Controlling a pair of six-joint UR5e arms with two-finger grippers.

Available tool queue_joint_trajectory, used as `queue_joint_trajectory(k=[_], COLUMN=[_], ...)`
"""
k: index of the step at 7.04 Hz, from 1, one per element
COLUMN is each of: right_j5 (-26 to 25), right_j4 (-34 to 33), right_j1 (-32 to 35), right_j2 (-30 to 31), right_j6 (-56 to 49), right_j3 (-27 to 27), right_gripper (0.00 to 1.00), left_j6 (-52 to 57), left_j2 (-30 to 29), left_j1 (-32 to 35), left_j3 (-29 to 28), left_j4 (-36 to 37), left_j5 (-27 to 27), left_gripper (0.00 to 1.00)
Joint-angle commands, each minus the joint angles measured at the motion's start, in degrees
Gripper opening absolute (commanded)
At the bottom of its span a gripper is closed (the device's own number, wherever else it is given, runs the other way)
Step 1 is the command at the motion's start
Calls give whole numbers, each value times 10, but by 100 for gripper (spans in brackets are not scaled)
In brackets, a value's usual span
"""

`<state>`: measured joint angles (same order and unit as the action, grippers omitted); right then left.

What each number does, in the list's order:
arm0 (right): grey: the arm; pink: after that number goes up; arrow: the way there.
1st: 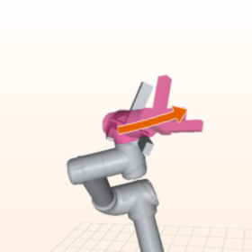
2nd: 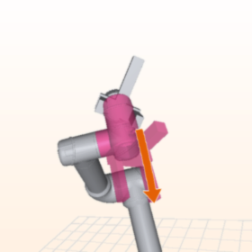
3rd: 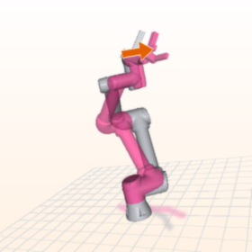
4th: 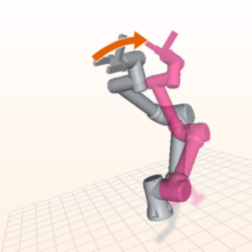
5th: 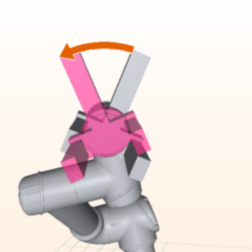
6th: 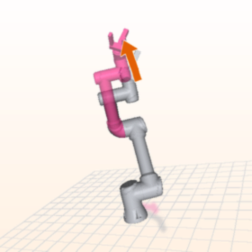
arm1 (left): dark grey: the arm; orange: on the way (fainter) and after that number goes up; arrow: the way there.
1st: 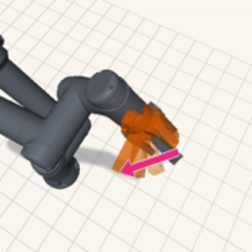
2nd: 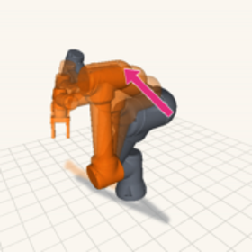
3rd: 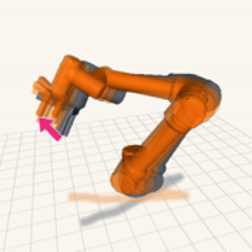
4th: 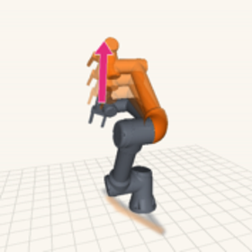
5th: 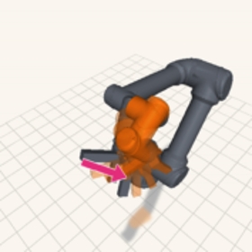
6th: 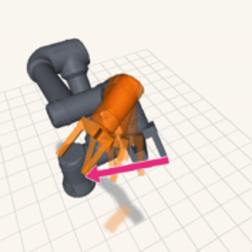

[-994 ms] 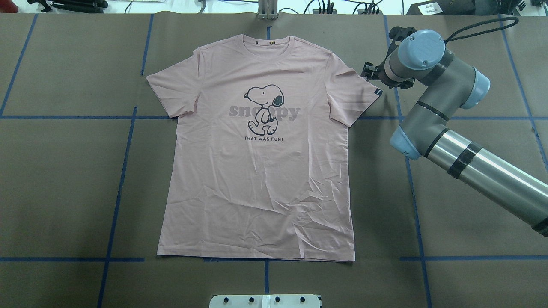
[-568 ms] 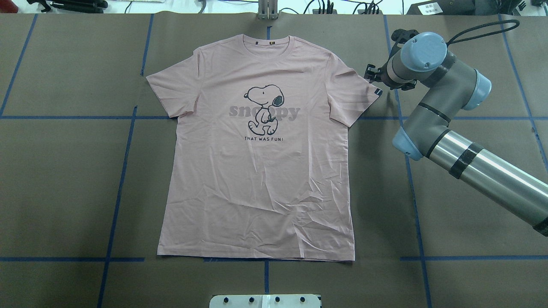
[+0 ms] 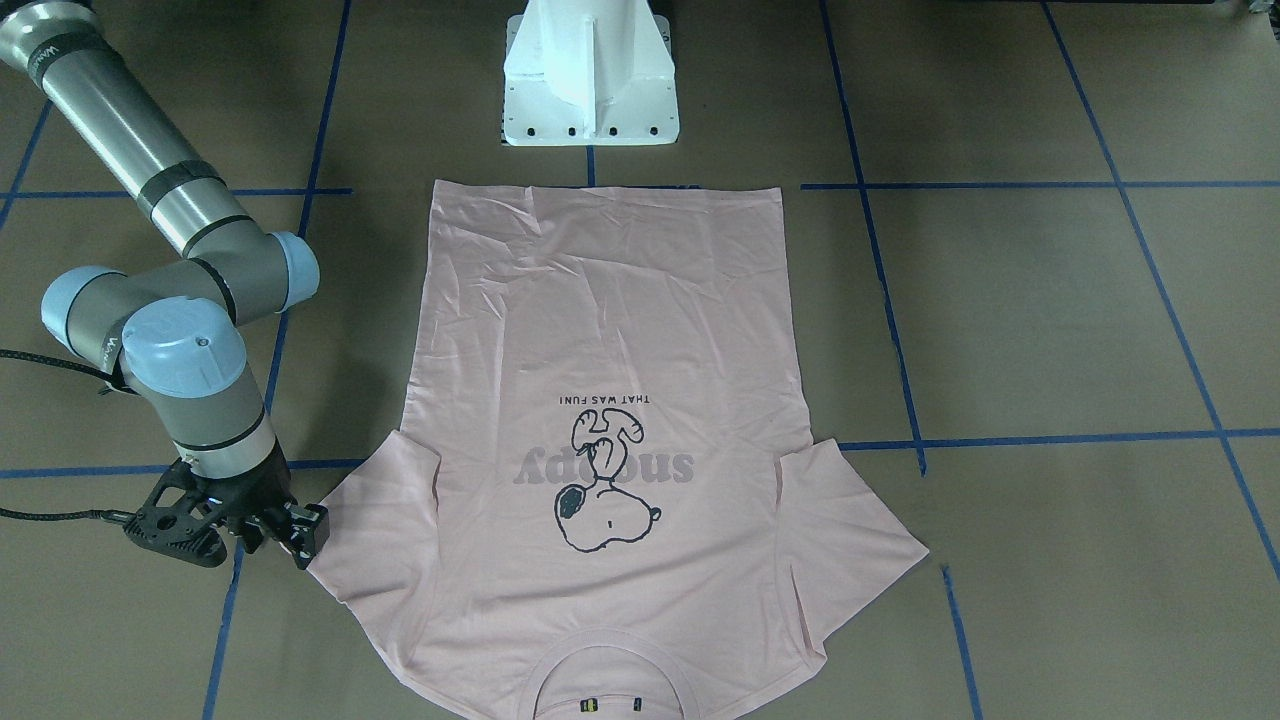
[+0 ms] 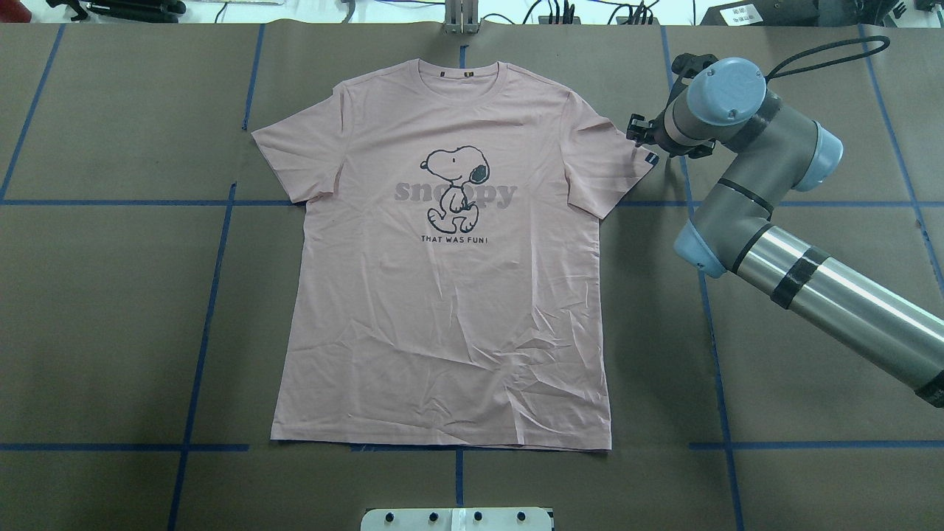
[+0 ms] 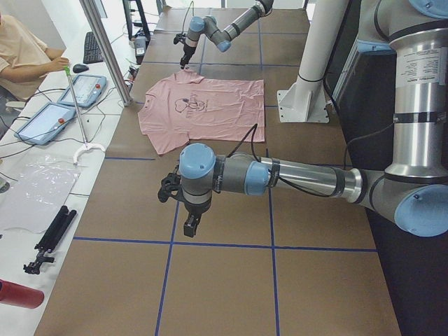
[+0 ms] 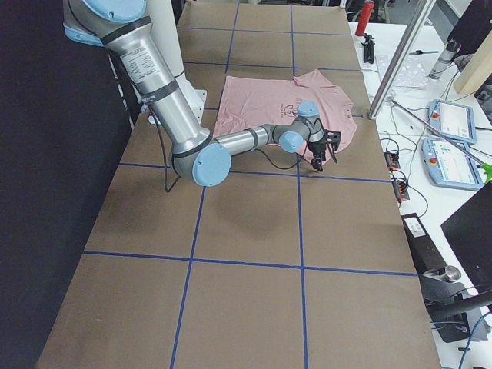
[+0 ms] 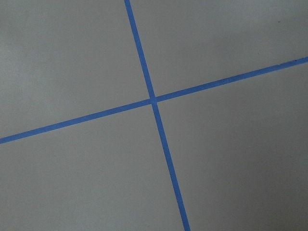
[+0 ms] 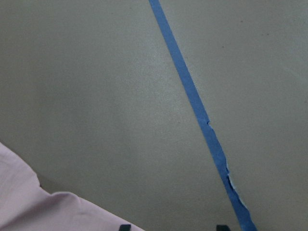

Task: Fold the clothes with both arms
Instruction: 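Move the right gripper down to the sleeve nearest it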

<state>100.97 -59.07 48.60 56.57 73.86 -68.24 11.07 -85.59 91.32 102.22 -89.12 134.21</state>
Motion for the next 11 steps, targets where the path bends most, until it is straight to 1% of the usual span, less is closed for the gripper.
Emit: queue_joint_trajectory(k=[1,8,9,10,11], right_j5=[5,5,5,6,23], right_j4=[1,3,3,3,4], right_j1=[-1,-3,-3,-5,-5], right_j2=[-1,2,3,3,6], right_j6=[0,3,5,6,8], right_j3=[0,-3,-5,-6,-6], right_gripper=[66,66,57,32,15], left_j6=[-1,-1,-1,-1,-1], left_j2=[0,1,2,3,3], left_j1=[0,1,1,1,2], left_j3=[0,0,-1,-5,-7], left_j4=[1,1,1,1,1], left_j5=[0,0,23,37,38], left_gripper=[100,100,100,100,100])
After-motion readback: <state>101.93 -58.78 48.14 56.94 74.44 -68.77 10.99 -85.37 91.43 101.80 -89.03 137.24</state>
